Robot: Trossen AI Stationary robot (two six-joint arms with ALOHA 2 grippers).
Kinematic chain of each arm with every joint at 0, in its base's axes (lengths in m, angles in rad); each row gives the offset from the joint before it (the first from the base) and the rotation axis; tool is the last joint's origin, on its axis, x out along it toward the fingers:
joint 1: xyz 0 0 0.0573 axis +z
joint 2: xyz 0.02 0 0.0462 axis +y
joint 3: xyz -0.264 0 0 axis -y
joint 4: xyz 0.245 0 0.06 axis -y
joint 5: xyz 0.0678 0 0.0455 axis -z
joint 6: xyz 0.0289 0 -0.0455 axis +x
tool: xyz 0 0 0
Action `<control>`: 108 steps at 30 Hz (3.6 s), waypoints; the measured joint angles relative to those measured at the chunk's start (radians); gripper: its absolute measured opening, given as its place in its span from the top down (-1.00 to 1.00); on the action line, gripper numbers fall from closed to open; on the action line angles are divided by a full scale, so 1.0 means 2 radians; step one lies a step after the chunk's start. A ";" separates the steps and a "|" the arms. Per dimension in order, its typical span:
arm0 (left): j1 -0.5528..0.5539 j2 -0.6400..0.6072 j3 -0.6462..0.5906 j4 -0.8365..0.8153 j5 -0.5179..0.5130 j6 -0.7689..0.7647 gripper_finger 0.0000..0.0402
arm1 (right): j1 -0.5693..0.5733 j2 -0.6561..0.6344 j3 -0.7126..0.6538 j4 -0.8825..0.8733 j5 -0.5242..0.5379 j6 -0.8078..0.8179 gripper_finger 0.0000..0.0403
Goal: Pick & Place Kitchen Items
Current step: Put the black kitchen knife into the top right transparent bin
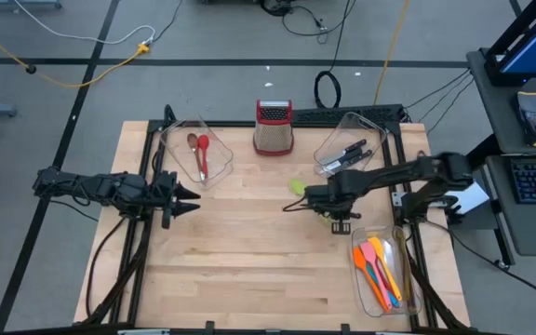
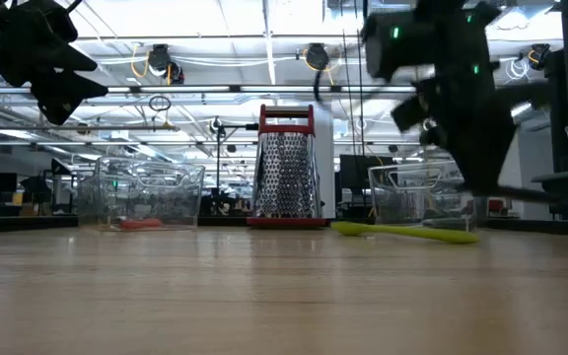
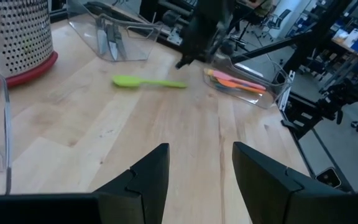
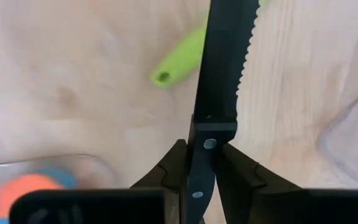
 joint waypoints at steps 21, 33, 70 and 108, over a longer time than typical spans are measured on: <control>0.000 0.000 0.000 0.051 -0.001 -0.010 0.12 | -0.108 -0.169 0.006 0.262 -0.049 0.251 0.77; 0.000 0.000 0.000 0.051 0.000 -0.008 0.12 | -0.231 -0.219 0.006 0.241 0.080 0.139 0.77; 0.000 0.000 0.000 0.051 0.000 -0.009 0.12 | -0.305 -0.218 0.006 0.067 0.159 -0.513 0.77; 0.000 0.000 0.000 0.051 -0.001 -0.011 0.12 | -0.306 -0.053 -0.013 0.050 0.197 -0.661 0.77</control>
